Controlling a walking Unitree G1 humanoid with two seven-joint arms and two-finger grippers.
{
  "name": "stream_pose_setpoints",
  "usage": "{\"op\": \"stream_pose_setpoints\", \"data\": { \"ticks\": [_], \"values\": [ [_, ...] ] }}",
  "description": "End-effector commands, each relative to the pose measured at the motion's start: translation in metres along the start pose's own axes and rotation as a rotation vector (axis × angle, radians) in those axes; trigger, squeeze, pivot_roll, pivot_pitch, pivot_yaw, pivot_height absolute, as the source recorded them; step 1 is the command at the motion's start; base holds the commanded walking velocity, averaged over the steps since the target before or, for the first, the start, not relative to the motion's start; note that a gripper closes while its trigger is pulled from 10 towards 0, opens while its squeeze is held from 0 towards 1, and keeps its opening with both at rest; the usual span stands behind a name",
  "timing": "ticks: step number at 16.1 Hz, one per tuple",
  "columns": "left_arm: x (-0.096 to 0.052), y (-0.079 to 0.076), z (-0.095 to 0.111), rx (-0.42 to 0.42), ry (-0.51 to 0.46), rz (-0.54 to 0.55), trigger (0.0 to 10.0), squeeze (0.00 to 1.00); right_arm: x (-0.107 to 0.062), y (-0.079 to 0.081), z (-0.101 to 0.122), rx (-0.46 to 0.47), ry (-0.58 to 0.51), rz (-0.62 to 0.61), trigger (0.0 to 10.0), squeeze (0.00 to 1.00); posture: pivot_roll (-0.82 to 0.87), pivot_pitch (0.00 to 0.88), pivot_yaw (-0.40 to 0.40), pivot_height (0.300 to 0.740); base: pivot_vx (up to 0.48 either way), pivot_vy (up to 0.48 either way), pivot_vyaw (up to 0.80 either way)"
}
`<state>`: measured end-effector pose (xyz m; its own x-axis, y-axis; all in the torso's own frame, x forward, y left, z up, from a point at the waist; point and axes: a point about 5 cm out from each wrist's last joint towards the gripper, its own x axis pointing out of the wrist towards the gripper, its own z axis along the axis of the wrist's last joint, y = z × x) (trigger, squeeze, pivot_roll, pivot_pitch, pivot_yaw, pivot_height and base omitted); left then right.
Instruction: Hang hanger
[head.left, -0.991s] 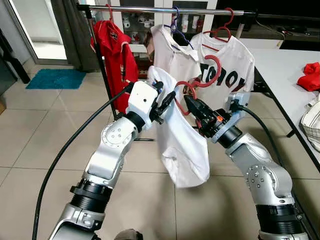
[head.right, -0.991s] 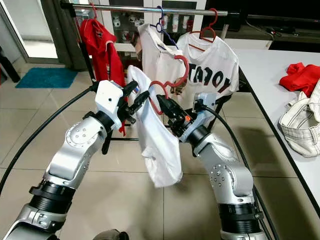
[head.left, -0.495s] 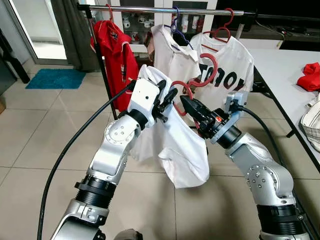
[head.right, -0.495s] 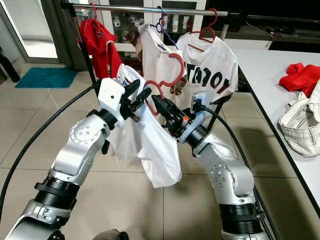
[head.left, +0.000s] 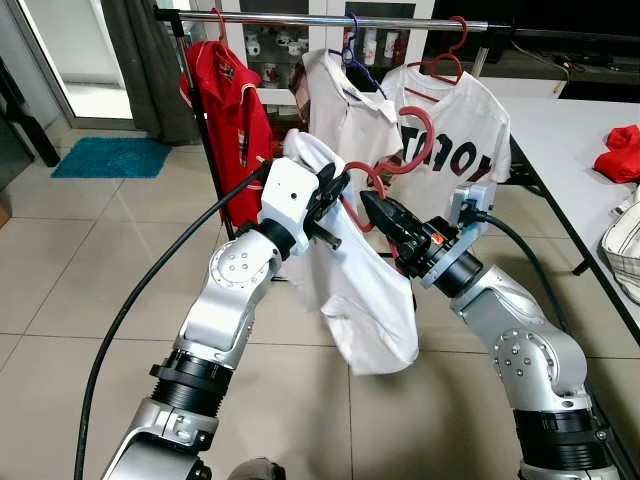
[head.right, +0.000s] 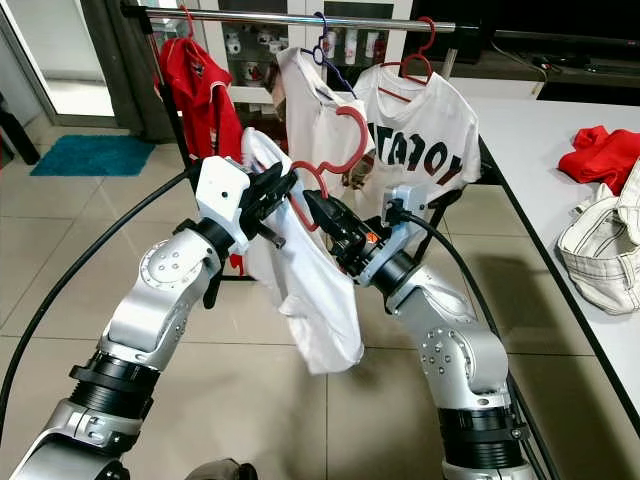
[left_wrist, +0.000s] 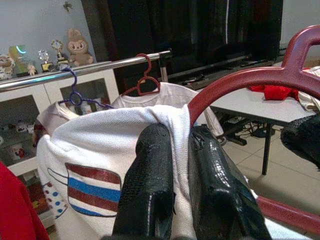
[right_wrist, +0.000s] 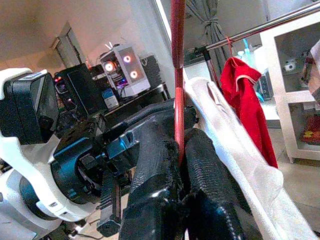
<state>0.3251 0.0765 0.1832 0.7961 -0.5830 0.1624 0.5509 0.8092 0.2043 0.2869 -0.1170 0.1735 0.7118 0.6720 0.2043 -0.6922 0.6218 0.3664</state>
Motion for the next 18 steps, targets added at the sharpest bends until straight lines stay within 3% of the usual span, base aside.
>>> {"op": "stream_pose_setpoints", "data": {
  "ticks": [1, 8, 12, 13, 14, 18],
  "values": [
    [0.001, 0.002, 0.002, 0.004, -0.014, 0.010, 0.0, 0.00, 0.002, 0.005, 0.011, -0.015, -0.039, 0.032, 10.0, 0.00, -0.06, 0.000, -0.008, 0.740, 0.000, 0.000, 0.00],
    [-0.006, 0.009, 0.006, -0.033, -0.035, 0.062, 0.0, 0.00, 0.000, -0.009, 0.008, -0.036, -0.013, -0.078, 10.0, 0.00, -0.05, 0.000, -0.010, 0.740, 0.000, 0.000, 0.00],
    [-0.013, 0.032, 0.012, -0.086, -0.075, 0.221, 0.0, 0.00, -0.005, -0.034, 0.002, -0.120, 0.086, -0.302, 10.0, 0.00, -0.05, 0.000, -0.013, 0.740, 0.000, 0.000, 0.00],
    [-0.015, 0.042, 0.013, -0.092, -0.077, 0.281, 0.0, 0.00, -0.010, -0.049, -0.004, -0.166, 0.151, -0.446, 10.0, 0.00, -0.05, 0.000, -0.013, 0.740, 0.000, 0.000, 0.00],
    [-0.017, 0.046, 0.012, -0.097, -0.067, 0.308, 0.0, 0.00, -0.012, -0.055, -0.005, -0.185, 0.168, -0.502, 10.0, 0.00, -0.05, 0.000, -0.011, 0.740, 0.000, 0.000, 0.00],
    [-0.016, 0.040, 0.000, -0.072, 0.031, 0.245, 0.0, 0.00, -0.006, -0.045, 0.000, -0.183, 0.125, -0.431, 10.0, 0.00, -0.05, 0.000, -0.007, 0.740, 0.000, 0.000, 0.00]
  ]
}}
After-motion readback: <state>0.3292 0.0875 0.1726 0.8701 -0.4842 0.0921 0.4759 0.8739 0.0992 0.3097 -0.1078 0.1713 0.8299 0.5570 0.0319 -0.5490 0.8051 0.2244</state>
